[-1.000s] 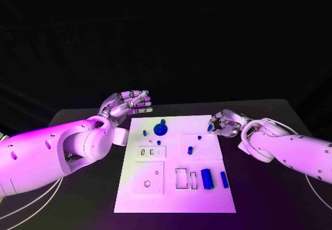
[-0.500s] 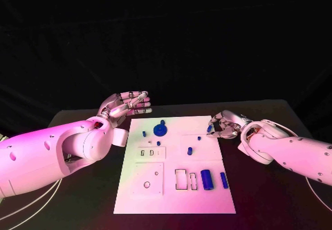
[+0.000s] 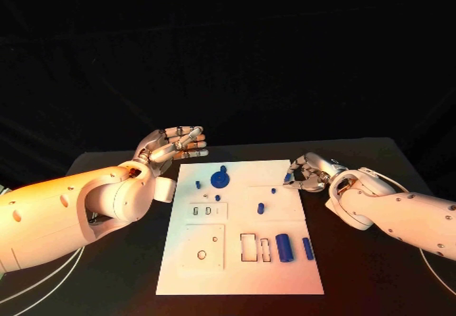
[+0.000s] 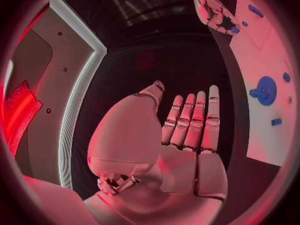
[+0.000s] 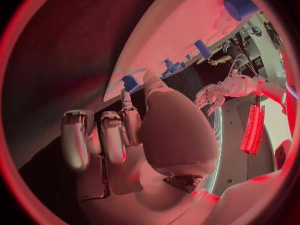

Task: Assemble the parts on the task board

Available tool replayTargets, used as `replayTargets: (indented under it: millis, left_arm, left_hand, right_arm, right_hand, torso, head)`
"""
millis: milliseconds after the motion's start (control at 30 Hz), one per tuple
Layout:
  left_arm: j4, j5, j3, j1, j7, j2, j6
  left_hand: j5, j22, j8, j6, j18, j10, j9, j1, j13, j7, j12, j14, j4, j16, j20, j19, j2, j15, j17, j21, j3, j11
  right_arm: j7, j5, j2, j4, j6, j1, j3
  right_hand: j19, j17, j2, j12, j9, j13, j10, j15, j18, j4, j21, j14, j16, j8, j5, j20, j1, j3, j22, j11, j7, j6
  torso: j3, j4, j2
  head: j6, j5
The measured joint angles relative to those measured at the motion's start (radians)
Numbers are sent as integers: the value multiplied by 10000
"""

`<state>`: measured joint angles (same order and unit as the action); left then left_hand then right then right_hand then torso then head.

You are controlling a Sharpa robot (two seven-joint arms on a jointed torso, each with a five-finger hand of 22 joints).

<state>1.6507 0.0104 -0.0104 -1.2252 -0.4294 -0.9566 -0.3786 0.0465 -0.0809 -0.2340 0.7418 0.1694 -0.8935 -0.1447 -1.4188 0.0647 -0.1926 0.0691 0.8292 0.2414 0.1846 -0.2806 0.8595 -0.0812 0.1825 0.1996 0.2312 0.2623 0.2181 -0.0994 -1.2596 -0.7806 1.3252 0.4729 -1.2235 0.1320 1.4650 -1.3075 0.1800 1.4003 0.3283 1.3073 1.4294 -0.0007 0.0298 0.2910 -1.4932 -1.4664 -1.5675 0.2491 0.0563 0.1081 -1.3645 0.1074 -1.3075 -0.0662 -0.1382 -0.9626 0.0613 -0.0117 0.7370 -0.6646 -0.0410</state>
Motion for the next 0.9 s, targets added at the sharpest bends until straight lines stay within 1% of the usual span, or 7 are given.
replayTargets:
  millis: [167,267,333,433,800,833,900]
  left_arm:
    - [-5,0,0,0,8,6,5]
    - [-8,0,0,0,16,6,7]
    - [-10,0,-1,0,21,6,8]
    - [-14,0,-2,0,28,7,10]
    - [-39,1,-2,1,58,8,18]
    - [-39,1,-2,1,60,8,19]
    - [-40,1,-2,1,64,8,22]
  left_hand:
    - [0,12,0,0,0,0,0,0,0,0,0,0,0,-40,0,0,0,0,0,0,0,0]
    - [0,12,0,0,0,0,0,0,1,0,0,0,0,-40,0,0,0,0,-1,0,0,0]
    - [0,12,0,0,0,0,0,0,0,0,0,0,0,-40,0,0,0,0,-1,0,0,0]
    - [0,12,0,0,0,0,0,0,0,0,0,0,0,-40,0,0,0,0,-1,0,0,0]
    - [0,11,0,0,0,0,0,0,0,0,0,0,0,-40,0,0,0,0,9,0,0,0]
    - [0,11,0,0,-1,0,0,0,0,0,0,0,0,-40,0,0,0,0,9,0,0,0]
    - [0,11,0,0,1,0,0,0,0,0,0,0,0,-40,0,0,0,0,9,0,0,0]
  right_arm:
    - [-413,-193,-4,114,351,28,0]
    - [-616,-283,8,161,502,42,0]
    - [-725,-333,24,200,574,56,0]
    - [-822,-383,51,237,625,80,0]
    - [-1007,-555,110,185,672,114,0]
    - [-1018,-567,112,176,672,116,0]
    - [-1040,-596,117,158,671,121,0]
  right_hand:
    - [-5,1,-92,40,105,0,33,-53,-1,14,-50,-18,0,257,0,-63,92,-67,1,74,114,-114]
    - [-6,1,-119,41,131,0,37,-88,-1,14,-74,17,0,302,0,-64,119,-68,1,111,85,-153]
    - [15,1,-119,42,153,0,53,-88,-1,14,-74,17,0,370,0,-84,119,-68,1,127,131,-199]
    - [30,1,-170,81,188,0,91,-123,-1,-12,-74,-18,0,451,0,-99,170,-94,1,164,169,-238]
    - [-6,-7,-172,81,213,8,91,-141,-1,-12,-112,-1,0,489,0,-134,168,-94,2,163,172,-240]
    - [-6,-7,-232,94,224,8,115,-158,-2,-15,-111,16,0,508,0,-134,108,-92,2,188,172,-240]
    - [-6,-7,-251,117,229,8,125,-158,-1,-49,-151,16,0,559,0,-134,90,-58,2,197,172,-240]
  torso:
    - [0,9,0]
    - [-1,16,1]
    - [-2,17,2]
    - [-2,18,3]
    - [-5,15,9]
    - [-5,16,9]
    - [-5,16,10]
  head:
    - [15,12]
    - [15,16]
    - [12,16]
    - [7,9]
    - [31,-11]
    - [31,-11]
    - [31,-10]
